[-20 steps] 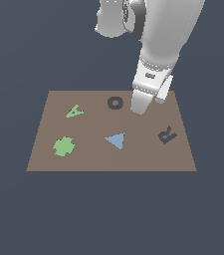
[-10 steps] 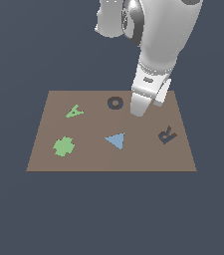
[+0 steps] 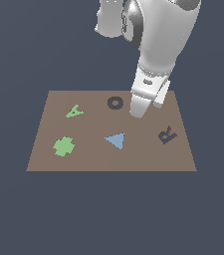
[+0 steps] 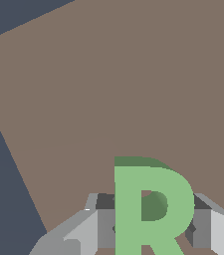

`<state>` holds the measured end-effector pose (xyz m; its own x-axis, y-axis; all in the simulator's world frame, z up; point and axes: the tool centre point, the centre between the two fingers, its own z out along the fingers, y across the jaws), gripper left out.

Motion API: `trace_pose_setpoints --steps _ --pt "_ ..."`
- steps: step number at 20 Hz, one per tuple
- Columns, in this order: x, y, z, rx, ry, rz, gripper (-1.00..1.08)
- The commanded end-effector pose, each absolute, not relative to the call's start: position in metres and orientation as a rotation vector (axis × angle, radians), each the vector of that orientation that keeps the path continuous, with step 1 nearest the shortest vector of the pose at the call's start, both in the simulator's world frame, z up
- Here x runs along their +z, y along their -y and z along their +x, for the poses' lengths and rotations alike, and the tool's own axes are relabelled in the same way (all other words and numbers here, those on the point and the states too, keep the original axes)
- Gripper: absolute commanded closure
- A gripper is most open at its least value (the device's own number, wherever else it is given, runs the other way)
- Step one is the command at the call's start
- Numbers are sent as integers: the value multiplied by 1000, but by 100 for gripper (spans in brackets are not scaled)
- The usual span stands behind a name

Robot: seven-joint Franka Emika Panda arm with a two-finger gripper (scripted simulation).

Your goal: Insert a designated object into the corresponding slot on a board.

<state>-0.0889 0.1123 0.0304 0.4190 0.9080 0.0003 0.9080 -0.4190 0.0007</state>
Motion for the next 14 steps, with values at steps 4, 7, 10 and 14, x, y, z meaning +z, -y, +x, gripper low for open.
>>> trace_pose_setpoints --steps 4,7,10,14 --pt "30 -112 -89 1 -1693 2646 108" --pt "33 -112 -89 0 -1692 2647 108" --pt "34 -112 -89 0 -1692 2647 108" --pt "34 -113 -89 0 -1678 2656 108"
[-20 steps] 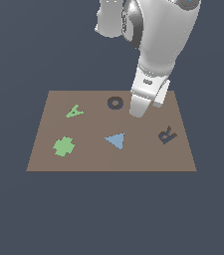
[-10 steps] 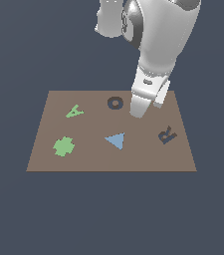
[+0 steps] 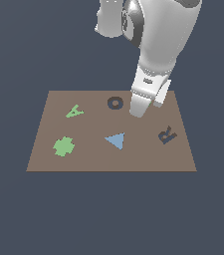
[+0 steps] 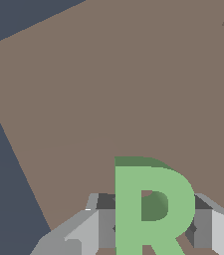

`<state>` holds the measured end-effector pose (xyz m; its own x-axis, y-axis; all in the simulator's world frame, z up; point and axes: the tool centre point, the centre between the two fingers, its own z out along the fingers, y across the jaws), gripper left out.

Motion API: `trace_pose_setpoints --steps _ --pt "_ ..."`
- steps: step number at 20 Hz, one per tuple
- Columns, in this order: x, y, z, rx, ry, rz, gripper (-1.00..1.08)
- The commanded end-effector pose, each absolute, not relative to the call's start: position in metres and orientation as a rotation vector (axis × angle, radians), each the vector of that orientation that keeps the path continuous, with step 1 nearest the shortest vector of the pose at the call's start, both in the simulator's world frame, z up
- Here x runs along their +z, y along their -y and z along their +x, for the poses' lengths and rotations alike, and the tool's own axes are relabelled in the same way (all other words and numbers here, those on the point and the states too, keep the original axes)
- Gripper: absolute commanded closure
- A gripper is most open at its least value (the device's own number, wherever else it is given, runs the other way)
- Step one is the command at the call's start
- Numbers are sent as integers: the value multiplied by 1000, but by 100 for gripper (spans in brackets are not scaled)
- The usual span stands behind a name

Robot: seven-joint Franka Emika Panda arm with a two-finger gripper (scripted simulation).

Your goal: Insert a designated object into the corresponding slot on a board.

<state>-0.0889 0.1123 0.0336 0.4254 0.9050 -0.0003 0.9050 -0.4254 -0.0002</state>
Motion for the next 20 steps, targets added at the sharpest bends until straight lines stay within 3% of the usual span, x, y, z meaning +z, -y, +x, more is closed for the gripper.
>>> trace_pose_setpoints --steps 1,20 --pt "34 -113 -89 0 1670 -2661 108" --pt "35 -143 -84 0 1152 -2923 108"
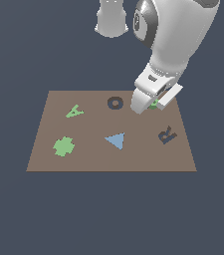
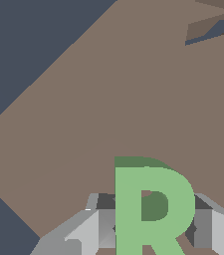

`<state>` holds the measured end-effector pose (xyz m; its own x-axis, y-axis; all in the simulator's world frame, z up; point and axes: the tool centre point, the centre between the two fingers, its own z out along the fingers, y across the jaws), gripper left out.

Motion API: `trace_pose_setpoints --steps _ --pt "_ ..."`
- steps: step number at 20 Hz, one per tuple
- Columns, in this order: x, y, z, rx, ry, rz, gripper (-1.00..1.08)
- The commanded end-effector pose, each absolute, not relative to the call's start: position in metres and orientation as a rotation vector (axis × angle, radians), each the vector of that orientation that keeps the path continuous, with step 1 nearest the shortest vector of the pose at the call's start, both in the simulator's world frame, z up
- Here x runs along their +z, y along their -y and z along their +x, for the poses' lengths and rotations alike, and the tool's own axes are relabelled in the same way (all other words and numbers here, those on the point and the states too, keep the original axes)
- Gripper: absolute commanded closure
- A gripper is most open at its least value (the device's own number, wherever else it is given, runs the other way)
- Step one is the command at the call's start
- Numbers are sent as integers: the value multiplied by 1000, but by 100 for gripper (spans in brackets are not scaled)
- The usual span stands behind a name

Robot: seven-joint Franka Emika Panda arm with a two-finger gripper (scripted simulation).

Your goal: Insert a designated object into the corresponding slot on a board.

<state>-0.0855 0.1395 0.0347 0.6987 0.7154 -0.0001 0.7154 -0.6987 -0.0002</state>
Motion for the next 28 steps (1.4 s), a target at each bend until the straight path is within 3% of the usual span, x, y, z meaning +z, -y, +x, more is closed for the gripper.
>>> trace_pose_setpoints --steps 1,28 --pt "35 -146 -83 -1 1103 -2941 108" --pt "39 -198 -15 -1 -565 -3089 108"
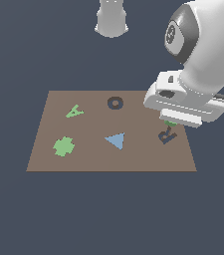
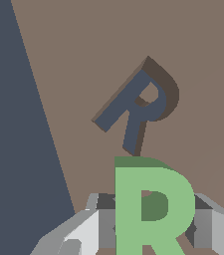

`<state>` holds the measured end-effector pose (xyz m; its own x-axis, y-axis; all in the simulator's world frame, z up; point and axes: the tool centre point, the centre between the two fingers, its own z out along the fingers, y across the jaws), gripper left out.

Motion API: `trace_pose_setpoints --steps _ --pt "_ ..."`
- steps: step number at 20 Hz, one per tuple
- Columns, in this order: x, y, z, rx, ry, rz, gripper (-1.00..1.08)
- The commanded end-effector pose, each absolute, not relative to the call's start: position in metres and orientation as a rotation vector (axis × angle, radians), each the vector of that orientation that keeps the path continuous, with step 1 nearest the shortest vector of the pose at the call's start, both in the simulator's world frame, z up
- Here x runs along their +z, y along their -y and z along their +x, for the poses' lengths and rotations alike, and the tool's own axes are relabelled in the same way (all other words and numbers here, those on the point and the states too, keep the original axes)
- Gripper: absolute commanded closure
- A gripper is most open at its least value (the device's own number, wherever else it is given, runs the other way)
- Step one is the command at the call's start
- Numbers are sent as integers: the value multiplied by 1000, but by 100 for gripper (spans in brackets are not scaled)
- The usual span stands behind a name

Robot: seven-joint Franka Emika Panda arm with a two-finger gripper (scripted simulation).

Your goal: Insert a designated object into the corresponding slot on a board.

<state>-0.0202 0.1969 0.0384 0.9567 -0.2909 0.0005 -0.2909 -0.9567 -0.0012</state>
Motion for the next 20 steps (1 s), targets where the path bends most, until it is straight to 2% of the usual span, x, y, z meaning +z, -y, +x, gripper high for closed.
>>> trace_pose_setpoints --steps 1,10,20 --pt "39 -198 -11 -1 -631 -3076 108" --pt "40 -193 17 -1 -1127 -2931 108" --pt "40 -184 34 0 -1447 -2788 108"
